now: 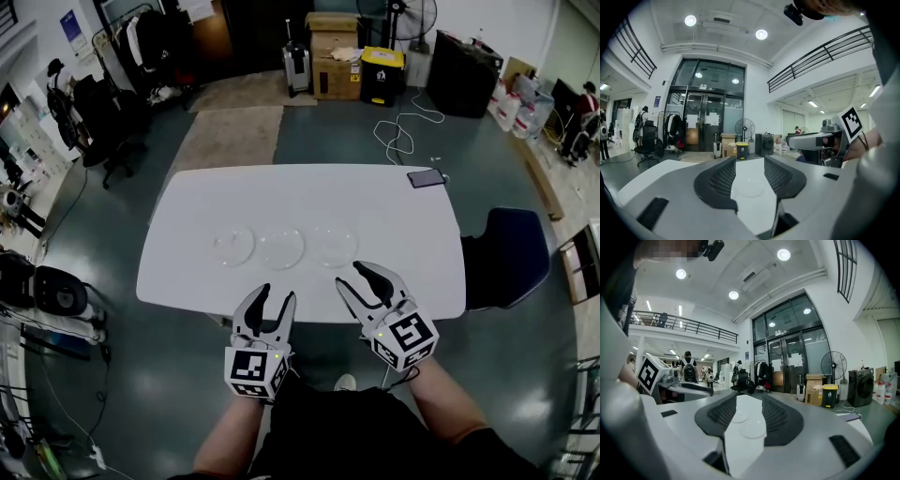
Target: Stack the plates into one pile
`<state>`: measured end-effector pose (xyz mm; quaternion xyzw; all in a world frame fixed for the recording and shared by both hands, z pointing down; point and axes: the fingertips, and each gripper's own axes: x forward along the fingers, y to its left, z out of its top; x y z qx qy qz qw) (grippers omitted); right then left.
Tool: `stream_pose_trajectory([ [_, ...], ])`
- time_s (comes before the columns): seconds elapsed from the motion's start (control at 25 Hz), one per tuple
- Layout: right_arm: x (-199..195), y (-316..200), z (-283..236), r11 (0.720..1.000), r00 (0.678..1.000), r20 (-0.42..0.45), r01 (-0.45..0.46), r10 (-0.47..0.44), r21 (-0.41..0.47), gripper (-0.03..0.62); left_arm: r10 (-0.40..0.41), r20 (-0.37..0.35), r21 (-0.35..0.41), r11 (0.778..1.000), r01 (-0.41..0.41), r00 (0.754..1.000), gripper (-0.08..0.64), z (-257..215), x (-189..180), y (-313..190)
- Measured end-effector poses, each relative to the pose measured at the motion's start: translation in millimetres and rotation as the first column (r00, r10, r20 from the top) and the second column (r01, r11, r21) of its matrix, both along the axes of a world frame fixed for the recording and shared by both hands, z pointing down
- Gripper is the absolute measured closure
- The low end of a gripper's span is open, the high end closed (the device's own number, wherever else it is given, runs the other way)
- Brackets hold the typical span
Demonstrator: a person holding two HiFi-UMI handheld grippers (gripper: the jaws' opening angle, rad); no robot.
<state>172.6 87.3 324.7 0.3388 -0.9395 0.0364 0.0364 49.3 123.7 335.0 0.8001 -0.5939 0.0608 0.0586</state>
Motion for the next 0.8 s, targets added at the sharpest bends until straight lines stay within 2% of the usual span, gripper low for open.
stream_pose_trajectory([
  [0.36,-50.9,-34.6,6.6,1.000,1.000,0.007,-0.006,0.006,-0.019,0.420,-0.001,0.002,-0.019,1.000,0.001,1.000,0.365,6.9,-53.4,-31.9],
  [0.8,-130.2,-76.9,22.0,0.998,1.000,0.000,0.016,-0.016,-0.059,0.420,-0.061,-0.014,-0.050,0.997,0.060,0.998,0.364,20.5,-141.5,-71.9],
])
